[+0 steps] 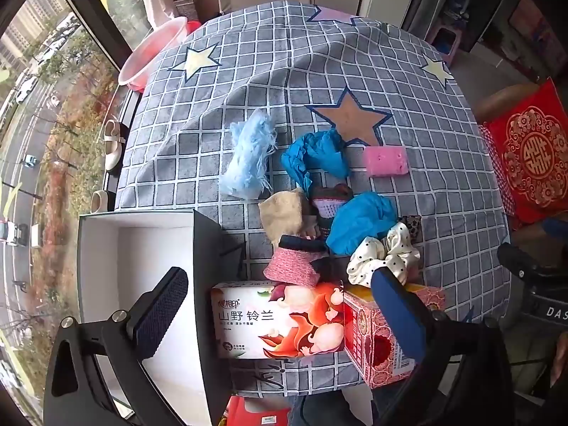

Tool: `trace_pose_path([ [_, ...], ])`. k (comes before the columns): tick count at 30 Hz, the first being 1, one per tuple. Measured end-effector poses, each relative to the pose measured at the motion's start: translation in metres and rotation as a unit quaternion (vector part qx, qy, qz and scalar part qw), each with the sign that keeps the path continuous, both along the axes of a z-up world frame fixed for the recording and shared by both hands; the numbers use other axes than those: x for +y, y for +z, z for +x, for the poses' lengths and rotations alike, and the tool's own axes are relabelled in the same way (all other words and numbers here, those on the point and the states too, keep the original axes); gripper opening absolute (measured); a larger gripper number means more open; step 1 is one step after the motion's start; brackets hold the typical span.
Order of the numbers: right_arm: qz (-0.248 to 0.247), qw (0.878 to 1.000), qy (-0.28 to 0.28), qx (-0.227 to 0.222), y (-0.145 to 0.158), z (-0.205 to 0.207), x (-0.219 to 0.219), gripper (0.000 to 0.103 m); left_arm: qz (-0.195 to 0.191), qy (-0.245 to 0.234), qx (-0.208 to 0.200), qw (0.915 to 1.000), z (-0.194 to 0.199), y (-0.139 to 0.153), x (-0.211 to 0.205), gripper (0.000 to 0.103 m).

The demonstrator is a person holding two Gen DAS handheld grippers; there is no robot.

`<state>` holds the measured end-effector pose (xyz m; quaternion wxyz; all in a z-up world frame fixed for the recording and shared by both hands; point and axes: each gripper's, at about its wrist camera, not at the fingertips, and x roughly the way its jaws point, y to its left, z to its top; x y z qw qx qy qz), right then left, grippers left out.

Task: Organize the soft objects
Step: 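Reach the left tool to the light-blue fluffy cloth while the right tool approaches the pink sponge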

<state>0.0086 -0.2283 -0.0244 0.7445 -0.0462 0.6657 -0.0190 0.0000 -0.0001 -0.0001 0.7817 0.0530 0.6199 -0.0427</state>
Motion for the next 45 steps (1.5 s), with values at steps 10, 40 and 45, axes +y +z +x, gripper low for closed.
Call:
trace_pose_path([
  [10,0.005,1.0,-0.001,-0.007,0.004,-0.001,-0.003,0.103,0.0,0.0,-0.003,1.0,-0.004,0.002,-0.002,0.103],
  [40,0.066,0.995,-0.031,0.07,-0.056,0.047,0.0,0.103,0.037,0.054,0.03,0.9974,0.099,-0.056,0.04,0.103],
  [45,0.071,0.993,-0.038,0.083,-0.073,0.065,-0.002,0.103,0.035,0.052,0.037,0.9974,0.115,-0.068,0.039,0.103],
])
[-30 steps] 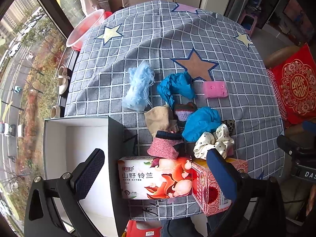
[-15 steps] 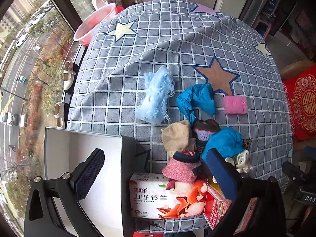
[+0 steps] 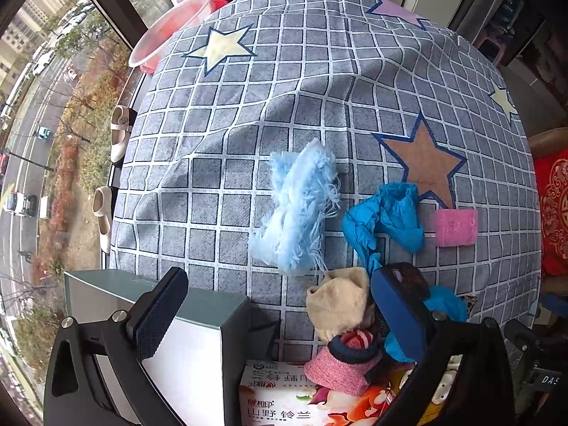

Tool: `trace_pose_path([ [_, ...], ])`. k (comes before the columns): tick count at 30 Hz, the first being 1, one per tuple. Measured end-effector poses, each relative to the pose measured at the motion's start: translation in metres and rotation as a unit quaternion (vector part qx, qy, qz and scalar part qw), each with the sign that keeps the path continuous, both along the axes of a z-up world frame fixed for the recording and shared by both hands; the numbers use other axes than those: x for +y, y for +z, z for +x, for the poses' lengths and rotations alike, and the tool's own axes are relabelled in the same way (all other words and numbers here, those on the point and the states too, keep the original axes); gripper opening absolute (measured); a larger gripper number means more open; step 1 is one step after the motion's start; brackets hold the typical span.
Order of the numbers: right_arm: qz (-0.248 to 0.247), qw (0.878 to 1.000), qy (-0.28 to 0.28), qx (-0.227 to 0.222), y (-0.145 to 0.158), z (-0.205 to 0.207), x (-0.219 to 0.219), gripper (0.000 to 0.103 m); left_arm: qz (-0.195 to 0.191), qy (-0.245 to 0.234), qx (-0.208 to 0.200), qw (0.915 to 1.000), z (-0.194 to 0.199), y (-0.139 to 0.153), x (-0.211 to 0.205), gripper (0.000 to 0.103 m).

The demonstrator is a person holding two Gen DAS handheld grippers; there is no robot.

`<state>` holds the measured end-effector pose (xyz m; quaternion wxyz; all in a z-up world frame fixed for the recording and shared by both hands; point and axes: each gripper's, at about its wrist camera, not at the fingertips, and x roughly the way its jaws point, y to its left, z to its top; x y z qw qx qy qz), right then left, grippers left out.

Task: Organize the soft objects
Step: 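Reach the left tool to the light-blue fluffy cloth while the right tool approaches the pink sponge, then grasp the light-blue fluffy cloth with the left tool while the right tool grasps the pink sponge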

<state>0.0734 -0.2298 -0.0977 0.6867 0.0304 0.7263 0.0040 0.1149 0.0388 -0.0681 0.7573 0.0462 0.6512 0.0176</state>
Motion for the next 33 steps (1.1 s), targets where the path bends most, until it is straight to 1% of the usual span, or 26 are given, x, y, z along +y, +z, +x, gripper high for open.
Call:
trace_pose_path([
  [4,0.005,1.0,-0.005,0.012,-0.013,0.012,0.0,0.103,-0.005,-0.001,0.004,1.0,0.01,-0.008,0.0,0.103],
  [19,0.008,0.999,-0.011,0.042,-0.052,0.047,0.003,0.103,0.0,0.01,0.03,0.9995,0.037,-0.042,0.01,0.103],
  [26,0.016,0.999,-0.015,0.048,-0.068,0.062,0.007,0.103,-0.012,0.015,0.04,0.999,0.045,-0.055,0.015,0.103],
  [29,0.019,0.998,-0.023,0.049,-0.078,0.072,0.005,0.103,-0.018,0.007,0.053,0.9984,0.051,-0.067,0.015,0.103],
  [33,0.024,0.998,-0.032,0.05,-0.1,0.089,0.009,0.103,-0.01,-0.001,0.067,0.9977,0.064,-0.087,0.012,0.103],
])
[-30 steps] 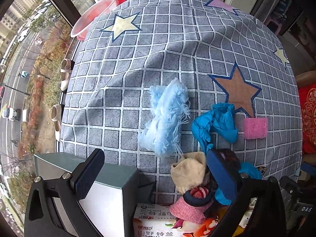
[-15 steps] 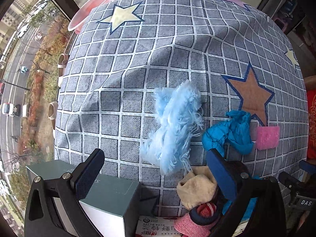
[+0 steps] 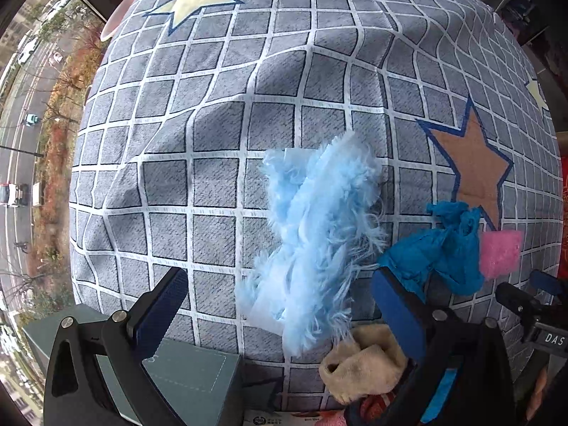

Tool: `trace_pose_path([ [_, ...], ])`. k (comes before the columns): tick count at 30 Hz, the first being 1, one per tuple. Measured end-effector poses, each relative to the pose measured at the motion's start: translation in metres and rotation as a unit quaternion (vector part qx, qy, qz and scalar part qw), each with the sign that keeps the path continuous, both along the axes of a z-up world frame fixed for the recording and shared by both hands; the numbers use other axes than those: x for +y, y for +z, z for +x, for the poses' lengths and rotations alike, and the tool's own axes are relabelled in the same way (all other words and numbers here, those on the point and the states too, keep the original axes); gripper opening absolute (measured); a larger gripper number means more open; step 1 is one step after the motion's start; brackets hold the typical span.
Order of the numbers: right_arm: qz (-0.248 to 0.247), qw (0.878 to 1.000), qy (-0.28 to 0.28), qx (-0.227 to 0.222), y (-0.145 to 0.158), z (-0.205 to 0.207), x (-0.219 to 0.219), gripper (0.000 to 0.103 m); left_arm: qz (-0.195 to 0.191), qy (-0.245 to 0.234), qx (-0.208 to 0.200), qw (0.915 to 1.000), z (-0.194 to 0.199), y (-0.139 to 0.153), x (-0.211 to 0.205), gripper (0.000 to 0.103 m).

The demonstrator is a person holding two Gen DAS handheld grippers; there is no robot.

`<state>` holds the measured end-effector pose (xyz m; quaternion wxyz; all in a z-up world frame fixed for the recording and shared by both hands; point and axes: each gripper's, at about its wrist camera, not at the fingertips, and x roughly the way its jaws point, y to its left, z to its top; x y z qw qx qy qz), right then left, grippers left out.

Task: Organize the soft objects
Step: 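Grasp the light-blue fluffy cloth with the left tool while the right tool grasps the pink sponge, then carry the fluffy cloth and pink sponge over the white box with both tools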

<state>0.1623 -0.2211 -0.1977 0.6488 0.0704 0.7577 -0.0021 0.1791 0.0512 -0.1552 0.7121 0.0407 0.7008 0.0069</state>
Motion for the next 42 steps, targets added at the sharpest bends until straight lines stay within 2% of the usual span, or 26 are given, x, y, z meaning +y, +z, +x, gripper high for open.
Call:
trace_pose_path([
  [6,0.001,1.0,-0.004,0.0,-0.034,0.024,0.018,0.103,0.0,0.002,0.018,0.9998,0.008,-0.023,-0.002,0.103],
  [9,-0.002,1.0,-0.003,0.001,-0.049,0.027,0.027,0.103,0.014,0.0,0.017,0.9998,0.012,-0.03,-0.002,0.103],
  [10,-0.005,1.0,-0.002,0.001,-0.054,0.028,0.029,0.103,0.016,-0.001,0.016,0.9997,0.015,-0.034,-0.002,0.101],
  [12,-0.027,0.999,0.01,-0.014,-0.058,0.031,0.035,0.103,0.02,-0.002,0.018,0.9996,0.027,-0.044,-0.006,0.09],
  [16,-0.039,0.999,0.016,-0.028,-0.065,0.04,0.049,0.103,0.022,-0.011,0.005,0.9997,0.038,-0.053,-0.009,0.089],
  [17,-0.04,0.999,0.015,-0.03,-0.066,0.041,0.052,0.103,0.021,-0.019,0.002,0.9996,0.04,-0.052,-0.014,0.086],
  [19,-0.038,0.999,0.014,-0.029,-0.063,0.037,0.047,0.103,0.005,-0.029,-0.001,0.9996,0.043,-0.052,-0.019,0.072],
  [21,-0.034,0.999,0.01,-0.021,-0.057,0.029,0.044,0.103,-0.006,-0.031,-0.003,0.9995,0.047,-0.051,-0.022,0.048],
  [22,-0.031,0.999,0.007,-0.021,-0.056,0.027,0.041,0.103,-0.008,-0.036,-0.006,0.9993,0.05,-0.05,-0.024,0.041],
  [23,-0.03,0.999,0.007,-0.021,-0.054,0.025,0.036,0.096,-0.013,-0.04,-0.006,0.9991,0.052,-0.051,-0.026,0.034],
  [24,-0.039,0.999,0.013,-0.023,-0.051,0.023,0.034,0.093,-0.02,-0.039,-0.005,0.999,0.054,-0.049,-0.028,0.032],
  [26,-0.038,0.998,0.022,-0.033,-0.037,0.012,0.03,0.07,-0.03,-0.036,-0.014,0.9988,0.058,-0.046,-0.029,0.031],
  [37,0.009,0.997,0.003,-0.072,0.011,-0.005,0.001,0.07,-0.034,-0.043,-0.077,0.9955,0.069,0.006,-0.05,0.03],
  [39,0.011,0.997,0.006,-0.079,0.024,-0.009,-0.004,0.07,-0.041,-0.045,-0.084,0.9946,0.038,0.018,-0.063,0.03],
  [42,0.018,0.996,0.008,-0.087,0.042,-0.017,-0.009,0.07,-0.05,-0.049,-0.088,0.9937,-0.002,0.035,-0.058,0.03],
])
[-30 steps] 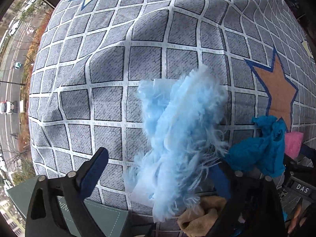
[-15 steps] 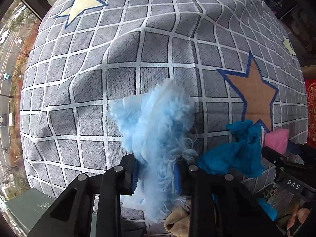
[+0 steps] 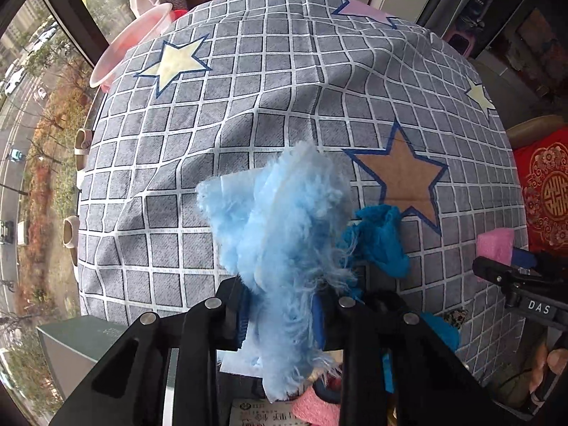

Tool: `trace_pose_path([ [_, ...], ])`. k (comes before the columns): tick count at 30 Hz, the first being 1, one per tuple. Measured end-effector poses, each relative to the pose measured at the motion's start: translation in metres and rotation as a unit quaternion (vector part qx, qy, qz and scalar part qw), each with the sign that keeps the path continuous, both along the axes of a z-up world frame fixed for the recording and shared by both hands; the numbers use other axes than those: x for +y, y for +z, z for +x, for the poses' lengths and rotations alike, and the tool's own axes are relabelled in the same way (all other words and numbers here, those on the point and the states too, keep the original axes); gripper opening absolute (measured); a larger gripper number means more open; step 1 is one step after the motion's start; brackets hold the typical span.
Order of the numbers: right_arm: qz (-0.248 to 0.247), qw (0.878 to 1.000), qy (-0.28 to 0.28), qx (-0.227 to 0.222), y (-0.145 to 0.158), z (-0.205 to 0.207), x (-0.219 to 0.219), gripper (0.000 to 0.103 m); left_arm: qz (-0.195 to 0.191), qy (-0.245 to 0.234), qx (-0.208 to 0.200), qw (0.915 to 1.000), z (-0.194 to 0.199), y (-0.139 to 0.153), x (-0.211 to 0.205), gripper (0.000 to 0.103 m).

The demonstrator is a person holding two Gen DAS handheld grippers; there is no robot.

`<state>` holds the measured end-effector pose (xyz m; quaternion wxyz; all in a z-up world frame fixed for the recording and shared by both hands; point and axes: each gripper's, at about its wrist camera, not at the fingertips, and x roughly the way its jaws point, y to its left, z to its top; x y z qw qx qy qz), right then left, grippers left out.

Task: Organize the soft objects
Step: 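Carry the fluffy cloth and pink sponge over the white box with both tools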

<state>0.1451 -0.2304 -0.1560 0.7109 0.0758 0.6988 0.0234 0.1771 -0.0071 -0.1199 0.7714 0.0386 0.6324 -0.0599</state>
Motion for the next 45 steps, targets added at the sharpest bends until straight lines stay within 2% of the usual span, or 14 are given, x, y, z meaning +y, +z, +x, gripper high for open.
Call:
trace_pose_path([
  [3,0.005,1.0,0.008,-0.008,0.018,-0.01,-0.003,0.07,-0.01,0.0,-0.001,0.9999,-0.023,0.013,0.0,0.03],
  [6,0.015,1.0,0.015,-0.015,0.037,-0.026,-0.001,0.07,-0.023,0.0,-0.004,0.9997,-0.058,0.038,0.013,0.03],
  [11,0.019,0.999,0.034,-0.028,0.059,-0.045,0.007,0.071,-0.026,-0.001,-0.004,0.9997,-0.093,0.049,0.008,0.03],
  [18,0.017,0.999,0.035,-0.035,0.08,-0.073,-0.007,0.071,-0.02,-0.002,-0.015,0.9997,-0.127,0.066,-0.001,0.03],
  [26,0.017,0.999,0.028,-0.036,0.088,-0.102,-0.03,0.071,-0.018,-0.002,-0.032,0.9993,-0.137,0.085,-0.018,0.03],
  [30,0.016,0.999,0.024,-0.038,0.09,-0.116,-0.043,0.071,-0.004,-0.015,-0.03,0.9994,-0.146,0.088,-0.027,0.03],
  [35,0.019,0.999,0.024,-0.035,0.086,-0.133,-0.058,0.071,0.003,-0.01,-0.024,0.9997,-0.164,0.089,-0.032,0.03],
  [39,0.019,0.998,0.041,-0.035,0.085,-0.143,-0.064,0.071,0.007,0.006,-0.017,0.9998,-0.182,0.089,-0.035,0.03],
  [45,0.022,0.995,0.096,-0.029,0.083,-0.161,-0.064,0.071,0.012,0.05,-0.002,0.9987,-0.213,0.089,-0.036,0.03],
])
